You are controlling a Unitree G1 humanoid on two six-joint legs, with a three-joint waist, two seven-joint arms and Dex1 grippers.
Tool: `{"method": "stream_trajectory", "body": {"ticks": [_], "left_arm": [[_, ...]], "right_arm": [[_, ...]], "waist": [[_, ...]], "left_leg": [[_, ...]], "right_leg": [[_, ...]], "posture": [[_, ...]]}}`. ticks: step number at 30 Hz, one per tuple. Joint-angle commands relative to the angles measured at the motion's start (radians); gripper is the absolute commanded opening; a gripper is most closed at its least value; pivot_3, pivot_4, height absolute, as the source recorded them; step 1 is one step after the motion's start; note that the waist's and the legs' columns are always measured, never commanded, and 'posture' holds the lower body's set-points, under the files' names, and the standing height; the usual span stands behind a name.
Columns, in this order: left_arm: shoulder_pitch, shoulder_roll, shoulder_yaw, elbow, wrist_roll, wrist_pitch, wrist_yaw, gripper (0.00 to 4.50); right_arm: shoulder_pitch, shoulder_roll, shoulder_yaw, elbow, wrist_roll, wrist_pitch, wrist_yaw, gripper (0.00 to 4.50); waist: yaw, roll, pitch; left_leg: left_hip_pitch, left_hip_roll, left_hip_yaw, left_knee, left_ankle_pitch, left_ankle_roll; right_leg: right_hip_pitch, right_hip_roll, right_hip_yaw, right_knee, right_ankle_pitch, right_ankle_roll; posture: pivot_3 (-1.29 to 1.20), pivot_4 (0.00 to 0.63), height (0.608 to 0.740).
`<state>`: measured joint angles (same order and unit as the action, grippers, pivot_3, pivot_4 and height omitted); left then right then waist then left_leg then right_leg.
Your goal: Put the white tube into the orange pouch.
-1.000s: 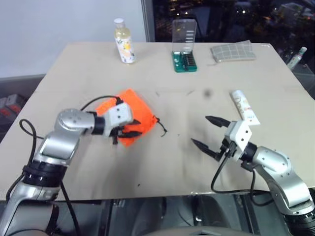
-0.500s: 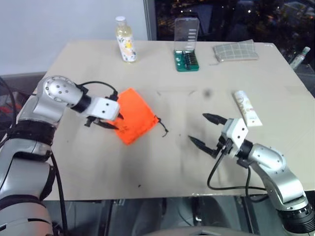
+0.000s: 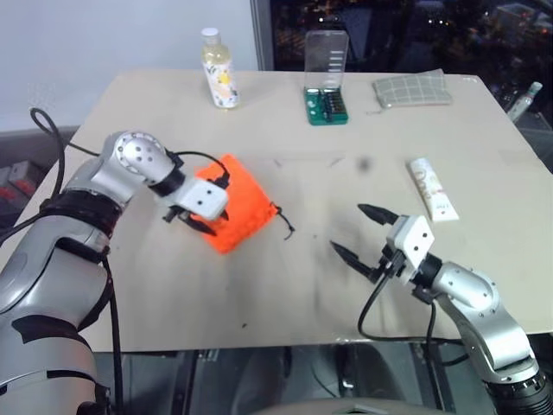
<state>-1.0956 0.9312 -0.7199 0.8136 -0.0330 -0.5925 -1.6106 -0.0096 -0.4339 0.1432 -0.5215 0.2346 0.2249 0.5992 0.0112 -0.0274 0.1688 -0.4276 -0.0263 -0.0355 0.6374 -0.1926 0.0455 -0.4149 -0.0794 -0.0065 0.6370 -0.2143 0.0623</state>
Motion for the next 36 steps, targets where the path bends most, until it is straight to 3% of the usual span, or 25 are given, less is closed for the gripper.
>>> {"method": "stream_trajectory", "body": {"ticks": [1,7,13,18,19,24,27,36], "left_arm": [[-0.025,-0.003,0.012,-0.002,0.038,-0.093,-0.004,1.98],[0.014,-0.017,0.056,0.009,0.180,-0.200,0.025,1.98],[0.055,-0.038,0.088,-0.010,0.252,-0.170,0.056,1.98],[0.099,-0.058,0.146,-0.055,0.238,-0.135,0.081,0.09],[0.112,-0.062,0.166,-0.068,0.225,-0.122,0.090,0.01],[0.169,-0.078,0.285,-0.180,0.126,0.006,0.106,0.01],[0.200,-0.083,0.369,-0.281,0.037,0.169,0.120,0.01],[0.336,-0.028,0.525,-0.557,-0.070,0.543,0.168,0.01]], "right_arm": [[-0.003,-0.001,-0.013,-0.045,0.000,-0.015,-0.008,4.50],[-0.009,0.000,-0.011,-0.040,0.000,-0.014,-0.007,4.50],[-0.012,0.000,-0.006,-0.036,0.000,-0.014,-0.002,4.50],[-0.014,-0.002,-0.007,-0.034,0.002,-0.014,0.003,4.50],[-0.016,-0.002,-0.007,-0.033,0.003,-0.013,0.003,4.50],[-0.019,0.001,-0.011,-0.031,0.005,-0.012,0.001,4.50],[-0.023,0.005,-0.011,-0.026,0.005,-0.013,-0.002,4.50],[-0.048,0.029,0.002,0.005,-0.005,-0.026,-0.004,4.50]], "waist": [[0.000,0.000,0.000],[0.001,0.000,0.000],[0.000,0.000,0.000],[0.004,0.000,0.000],[0.005,0.000,0.000],[0.005,0.000,0.000],[0.001,0.000,0.000],[-0.018,0.000,0.000]], "left_leg": [[0.000,0.000,0.000,0.000,0.000,0.000],[0.000,0.000,0.001,0.001,0.000,0.000],[0.001,0.000,0.000,0.000,0.000,0.000],[0.006,0.000,0.001,0.000,0.000,0.000],[0.007,0.000,0.000,0.000,0.000,0.000],[0.008,0.000,0.001,0.001,0.000,0.000],[0.007,0.000,0.001,0.001,0.000,0.000],[0.008,0.001,0.001,-0.001,0.000,0.000]], "right_leg": [[0.000,0.000,0.000,0.000,0.000,0.000],[0.000,0.000,0.000,0.000,0.000,0.000],[0.000,0.000,0.000,0.001,0.000,0.000],[0.004,0.000,0.000,0.002,-0.001,0.002],[0.006,0.000,0.000,0.002,-0.002,0.002],[0.007,-0.001,0.001,0.002,-0.002,0.000],[0.006,-0.001,0.001,0.002,0.000,-0.001],[0.006,0.001,0.001,0.003,0.000,0.000]], "posture": [[0.00,0.150,0.740],[0.00,0.150,0.740],[0.00,0.150,0.740],[0.00,0.150,0.740],[0.00,0.150,0.740],[0.00,0.150,0.740],[0.00,0.150,0.740],[0.00,0.150,0.740]]}}
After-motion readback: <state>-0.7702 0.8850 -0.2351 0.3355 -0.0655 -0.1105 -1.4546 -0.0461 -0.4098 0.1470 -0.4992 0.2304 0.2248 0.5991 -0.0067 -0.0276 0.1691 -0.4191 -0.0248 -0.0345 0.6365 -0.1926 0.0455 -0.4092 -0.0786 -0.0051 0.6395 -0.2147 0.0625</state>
